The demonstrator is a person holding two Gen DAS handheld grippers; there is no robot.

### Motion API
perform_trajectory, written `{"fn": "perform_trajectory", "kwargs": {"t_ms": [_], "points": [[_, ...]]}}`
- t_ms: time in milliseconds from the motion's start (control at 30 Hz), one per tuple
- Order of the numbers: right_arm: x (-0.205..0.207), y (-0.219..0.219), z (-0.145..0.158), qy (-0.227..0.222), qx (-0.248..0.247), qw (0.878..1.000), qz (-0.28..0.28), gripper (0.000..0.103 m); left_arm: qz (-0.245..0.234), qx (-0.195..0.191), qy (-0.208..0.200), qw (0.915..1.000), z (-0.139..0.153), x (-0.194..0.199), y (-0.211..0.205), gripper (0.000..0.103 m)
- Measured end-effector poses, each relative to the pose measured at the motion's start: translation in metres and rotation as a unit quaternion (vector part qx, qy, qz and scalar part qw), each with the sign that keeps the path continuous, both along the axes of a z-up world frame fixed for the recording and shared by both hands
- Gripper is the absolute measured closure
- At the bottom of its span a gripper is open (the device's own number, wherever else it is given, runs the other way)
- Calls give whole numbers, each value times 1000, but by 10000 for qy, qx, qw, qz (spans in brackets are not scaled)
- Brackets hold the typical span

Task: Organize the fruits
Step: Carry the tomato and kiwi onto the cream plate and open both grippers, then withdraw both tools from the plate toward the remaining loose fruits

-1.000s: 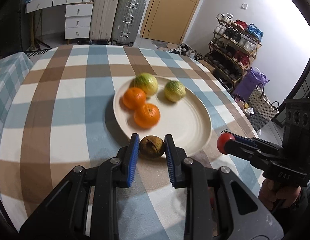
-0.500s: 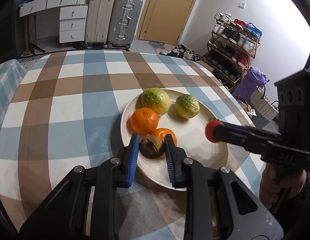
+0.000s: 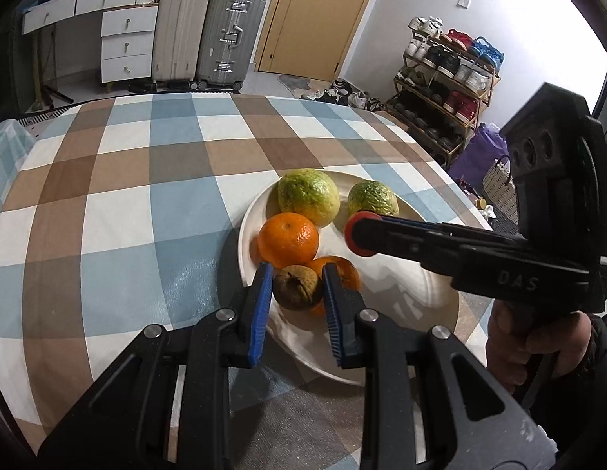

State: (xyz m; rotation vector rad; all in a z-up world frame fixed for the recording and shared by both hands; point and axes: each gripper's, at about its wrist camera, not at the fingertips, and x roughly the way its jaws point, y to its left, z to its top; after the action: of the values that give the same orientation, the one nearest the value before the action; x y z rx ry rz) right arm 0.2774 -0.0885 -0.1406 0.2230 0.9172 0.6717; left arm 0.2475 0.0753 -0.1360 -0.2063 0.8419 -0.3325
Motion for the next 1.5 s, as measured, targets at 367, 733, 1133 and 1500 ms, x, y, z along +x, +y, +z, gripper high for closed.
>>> {"fn": "perform_trajectory", "kwargs": {"t_ms": [367,733,1133,1500], "points": [[10,6,-10,88,-169,9996,-185,71,-2,-47,54,10000,-8,5,2,80],[-2,-8,3,-94,66,9997,-237,51,66,15,50,10000,1,0,0,73],[-65,-52,42,-654,176,9964,-514,10,225,217,-499,9983,52,-53,-17,43],[-135,-93,64,-1075,220,9906,-813,0,220,477,-824,9952,92,-122,-52,25]]}}
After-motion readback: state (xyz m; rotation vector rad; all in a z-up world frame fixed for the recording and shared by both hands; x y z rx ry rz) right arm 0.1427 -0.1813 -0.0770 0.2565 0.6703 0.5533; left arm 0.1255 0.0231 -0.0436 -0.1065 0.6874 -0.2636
